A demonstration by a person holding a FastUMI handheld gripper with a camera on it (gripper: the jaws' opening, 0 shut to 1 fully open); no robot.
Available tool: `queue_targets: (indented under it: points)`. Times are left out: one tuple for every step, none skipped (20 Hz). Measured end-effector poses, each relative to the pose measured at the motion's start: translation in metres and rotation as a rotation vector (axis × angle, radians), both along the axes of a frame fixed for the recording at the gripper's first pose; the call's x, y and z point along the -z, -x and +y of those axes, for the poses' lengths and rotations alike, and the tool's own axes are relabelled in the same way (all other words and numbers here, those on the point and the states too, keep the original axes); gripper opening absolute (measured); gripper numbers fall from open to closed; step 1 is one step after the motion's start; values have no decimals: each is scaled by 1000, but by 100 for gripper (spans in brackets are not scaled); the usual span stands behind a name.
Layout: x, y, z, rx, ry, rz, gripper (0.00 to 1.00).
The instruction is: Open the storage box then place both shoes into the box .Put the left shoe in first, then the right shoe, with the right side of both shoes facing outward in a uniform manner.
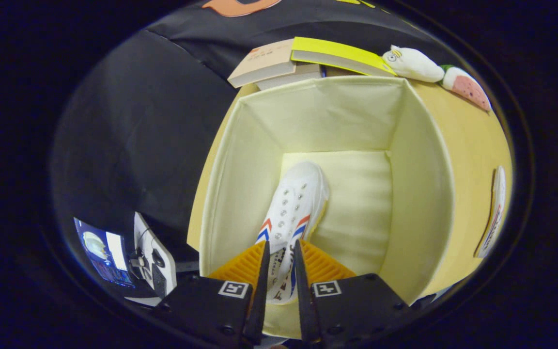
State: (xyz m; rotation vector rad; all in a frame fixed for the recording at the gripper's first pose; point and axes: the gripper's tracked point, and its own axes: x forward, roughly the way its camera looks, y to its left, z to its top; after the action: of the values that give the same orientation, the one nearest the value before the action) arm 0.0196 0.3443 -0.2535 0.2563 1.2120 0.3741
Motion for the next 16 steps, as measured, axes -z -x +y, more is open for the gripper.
queue_targets:
  points:
    - [-5, -3, -1, -2, -9, -18, 42]
    - [-11, -4, -3, -7, -11, -36, 50]
    - [-17, -2, -5, -18, -14, -55, 58]
    - [-23, -2, -7, -31, -16, -81, 66]
    - [-33, -3, -12, -41, -13, -113, 74]
    - [-43, -3, -17, -54, -8, -148, 82]
    - [-52, -3, -22, -66, -2, -186, 87]
    - [-62, -4, -29, -76, 7, -223, 88]
    - [-71, -6, -36, -80, 14, -262, 88]
    - [-82, -7, -44, -83, 20, -299, 89]
    - [-92, -8, -53, -85, 24, -332, 90]
    - [-102, -8, -62, -84, 27, -364, 90]
    - [-112, -7, -71, -83, 31, -395, 91]
    - [-121, -8, -83, -78, 39, -425, 91]
    - [-128, -9, -97, -74, 48, -451, 91]
    - [-136, -9, -111, -68, 59, -481, 91]
